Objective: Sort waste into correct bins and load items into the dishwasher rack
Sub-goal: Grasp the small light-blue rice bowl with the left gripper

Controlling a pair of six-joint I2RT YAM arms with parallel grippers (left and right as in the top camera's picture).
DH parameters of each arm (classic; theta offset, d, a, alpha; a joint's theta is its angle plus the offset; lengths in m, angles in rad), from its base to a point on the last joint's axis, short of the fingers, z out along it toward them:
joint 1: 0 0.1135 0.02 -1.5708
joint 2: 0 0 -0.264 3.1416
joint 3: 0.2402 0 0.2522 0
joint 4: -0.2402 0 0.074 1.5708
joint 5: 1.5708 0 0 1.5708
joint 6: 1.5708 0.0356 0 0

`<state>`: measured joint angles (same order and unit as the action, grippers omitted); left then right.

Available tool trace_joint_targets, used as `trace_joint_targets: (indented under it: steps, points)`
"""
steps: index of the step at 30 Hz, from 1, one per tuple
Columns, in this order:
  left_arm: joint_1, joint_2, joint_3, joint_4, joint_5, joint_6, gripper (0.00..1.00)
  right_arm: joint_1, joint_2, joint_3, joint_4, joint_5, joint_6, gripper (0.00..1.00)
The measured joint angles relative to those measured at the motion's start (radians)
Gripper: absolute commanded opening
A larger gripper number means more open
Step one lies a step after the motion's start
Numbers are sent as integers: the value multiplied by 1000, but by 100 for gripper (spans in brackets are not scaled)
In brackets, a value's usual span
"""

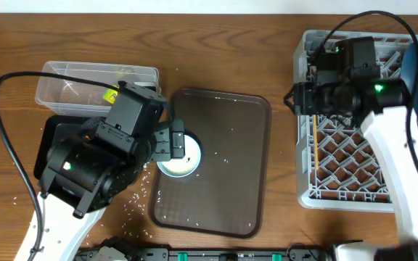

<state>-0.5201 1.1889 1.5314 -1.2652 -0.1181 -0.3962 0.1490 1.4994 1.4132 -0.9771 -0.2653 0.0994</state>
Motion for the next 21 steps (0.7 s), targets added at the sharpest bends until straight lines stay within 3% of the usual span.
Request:
trace_joint_targets:
  steps: [6, 11, 13, 19, 21]
  points:
    - [0, 18, -11, -33, 4, -2, 99, 56, -67, 8, -5, 19, 53, 64]
    - [0, 64, -153, -28, 8, -35, 99, 54, -66, 8, -28, 63, 116, 65]
    - [0, 95, -240, 20, 30, -47, 90, 47, -66, 8, -39, 96, 150, 66]
    - [-43, 203, -435, 228, 148, 52, 85, 16, -66, 8, -57, 153, 205, 68]
    - [-71, 240, -463, 265, 170, 82, 79, 3, -66, 8, -64, 162, 211, 68]
